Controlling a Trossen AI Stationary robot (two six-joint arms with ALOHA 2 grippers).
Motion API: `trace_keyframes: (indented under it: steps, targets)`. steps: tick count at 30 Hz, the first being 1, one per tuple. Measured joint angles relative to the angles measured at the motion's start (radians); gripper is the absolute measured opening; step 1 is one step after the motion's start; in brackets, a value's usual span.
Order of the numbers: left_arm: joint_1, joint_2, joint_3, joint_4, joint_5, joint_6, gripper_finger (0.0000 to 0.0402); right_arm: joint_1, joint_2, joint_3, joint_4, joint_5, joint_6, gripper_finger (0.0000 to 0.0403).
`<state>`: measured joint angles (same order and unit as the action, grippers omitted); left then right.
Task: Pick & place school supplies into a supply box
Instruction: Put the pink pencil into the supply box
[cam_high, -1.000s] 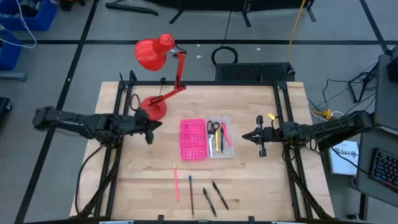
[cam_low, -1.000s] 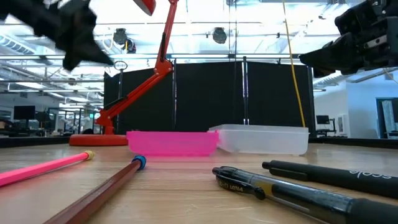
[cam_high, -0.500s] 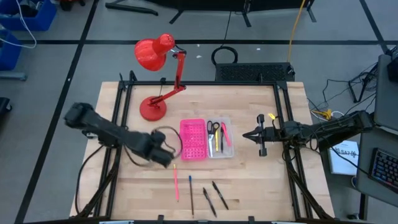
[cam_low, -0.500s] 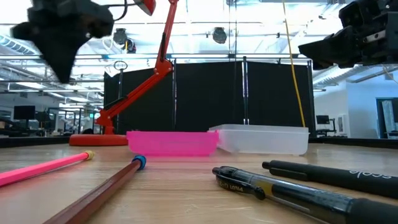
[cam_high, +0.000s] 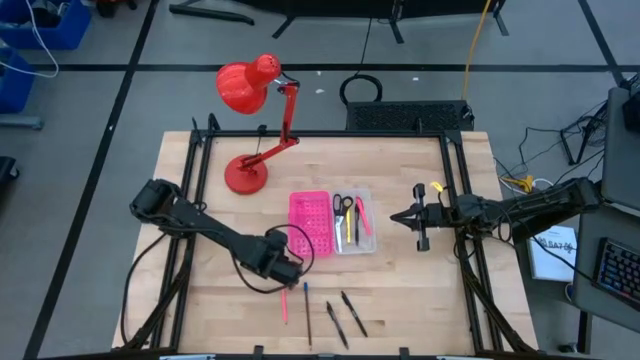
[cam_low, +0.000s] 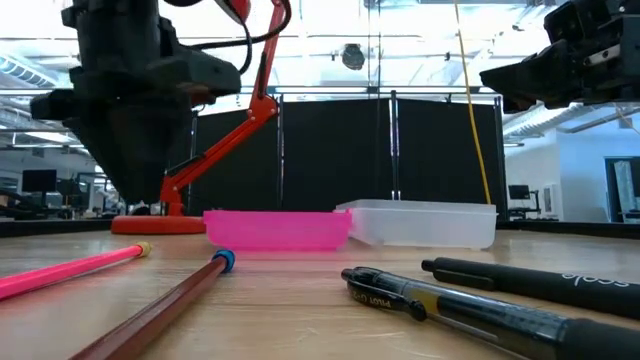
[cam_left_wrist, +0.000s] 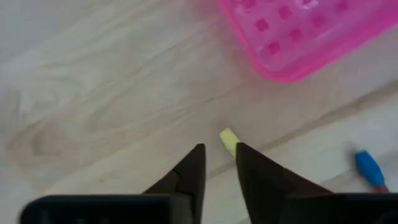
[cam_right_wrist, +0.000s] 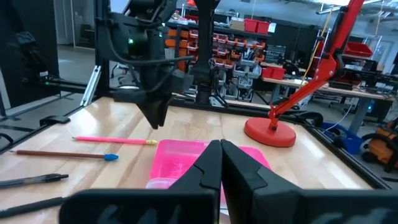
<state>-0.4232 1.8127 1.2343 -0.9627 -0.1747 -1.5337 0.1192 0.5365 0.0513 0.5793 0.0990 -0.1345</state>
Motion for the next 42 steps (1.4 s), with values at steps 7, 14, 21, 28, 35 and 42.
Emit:
trace_keyframes:
  steps: [7, 14, 21, 28, 35, 42]
  targets:
    - [0.003, 0.001, 0.000, 0.040, 0.061, -0.085, 0.0180, 0.000, 0.000, 0.000, 0.000, 0.000, 0.021, 0.0000]
    - [0.007, 0.011, 0.000, 0.070, 0.080, -0.114, 0.0206, 0.000, 0.000, 0.000, 0.000, 0.000, 0.021, 0.0000]
    - [0.025, 0.038, 0.000, 0.090, 0.106, -0.111, 0.0207, 0.000, 0.000, -0.001, -0.003, 0.000, 0.040, 0.0000]
    - [0.042, 0.104, 0.000, 0.102, 0.158, -0.102, 0.0207, 0.000, 0.000, -0.001, -0.003, 0.000, 0.041, 0.0000]
    - [0.055, 0.140, 0.005, 0.118, 0.169, -0.066, 0.0205, 0.000, 0.001, -0.001, -0.003, 0.000, 0.041, 0.0000]
    - [0.055, 0.141, 0.003, 0.152, 0.153, -0.013, 0.0130, 0.000, 0.001, -0.001, -0.002, 0.000, 0.041, 0.0000]
